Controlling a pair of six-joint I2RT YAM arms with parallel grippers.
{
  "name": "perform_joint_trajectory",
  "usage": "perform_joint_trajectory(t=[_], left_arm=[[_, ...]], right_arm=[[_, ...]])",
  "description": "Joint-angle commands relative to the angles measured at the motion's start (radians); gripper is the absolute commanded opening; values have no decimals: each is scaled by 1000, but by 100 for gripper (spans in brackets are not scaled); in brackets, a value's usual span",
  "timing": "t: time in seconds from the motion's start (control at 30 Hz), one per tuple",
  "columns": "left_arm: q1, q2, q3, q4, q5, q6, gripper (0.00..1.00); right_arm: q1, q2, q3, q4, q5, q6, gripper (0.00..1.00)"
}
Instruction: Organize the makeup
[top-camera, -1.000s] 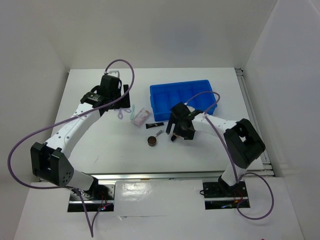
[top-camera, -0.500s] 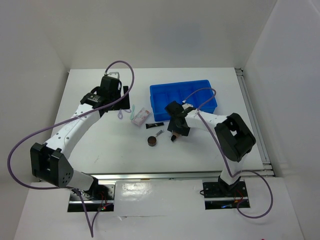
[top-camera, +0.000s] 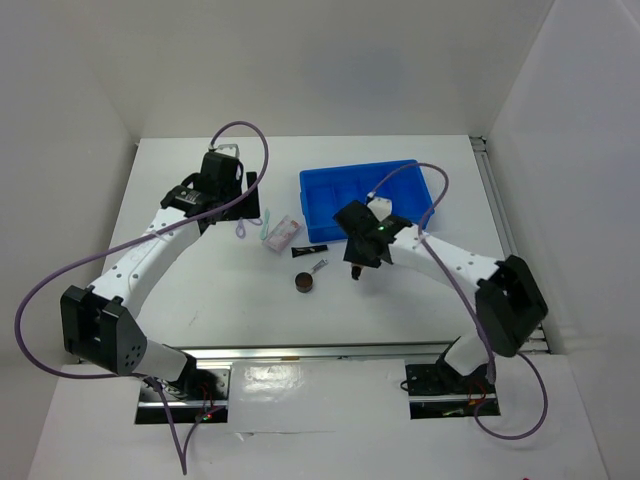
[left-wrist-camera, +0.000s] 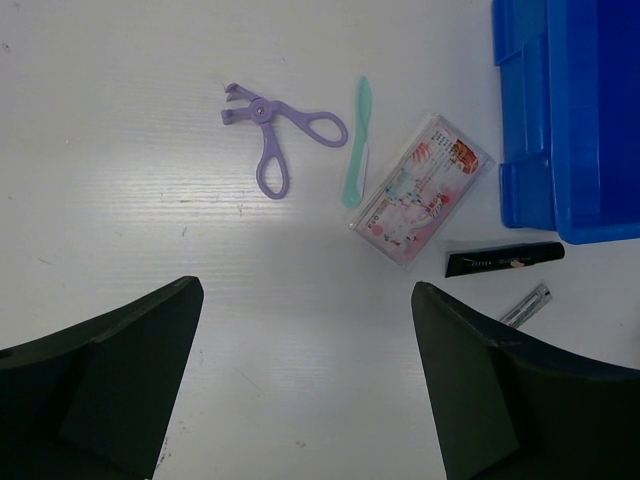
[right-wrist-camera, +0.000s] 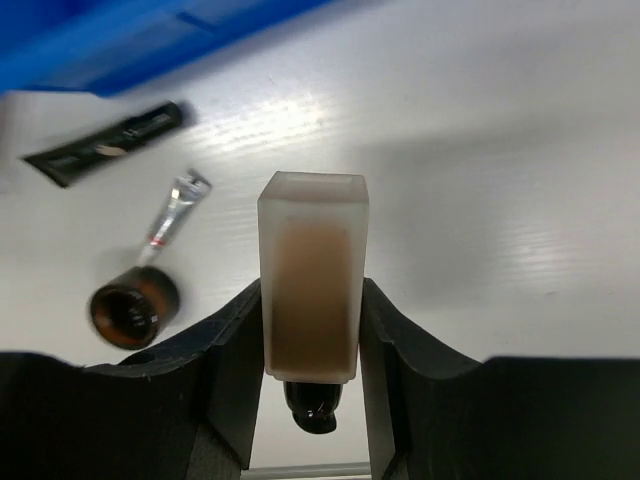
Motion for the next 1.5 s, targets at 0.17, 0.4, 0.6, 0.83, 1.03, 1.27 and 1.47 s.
perform_joint_trajectory(t=[0.17, 0.4, 0.6, 0.83, 1.03, 1.27, 1.47], left_arm=[[-4, -4, 23, -8, 23, 0, 100], [-4, 10, 14, -8, 46, 11, 100], [-4, 47, 34, -28, 88, 11, 100], [-4, 47, 25, -28, 109, 11, 100], [-13, 47, 16, -28, 134, 0, 100], [-13, 47, 35, -39, 123, 0, 100], [-13, 38, 26, -48, 66, -23, 100]], right_arm=[[-194, -88, 194, 45, 115, -266, 23], [-453, 98, 347, 244, 8, -426, 27], [-571, 334, 573, 228, 9, -461, 28], [-599, 529, 706, 205, 23, -461, 49], [-590, 554, 727, 195, 23, -472, 61], [-538, 467, 702, 183, 32, -458, 63], [-361, 199, 463, 198, -48, -424, 61]])
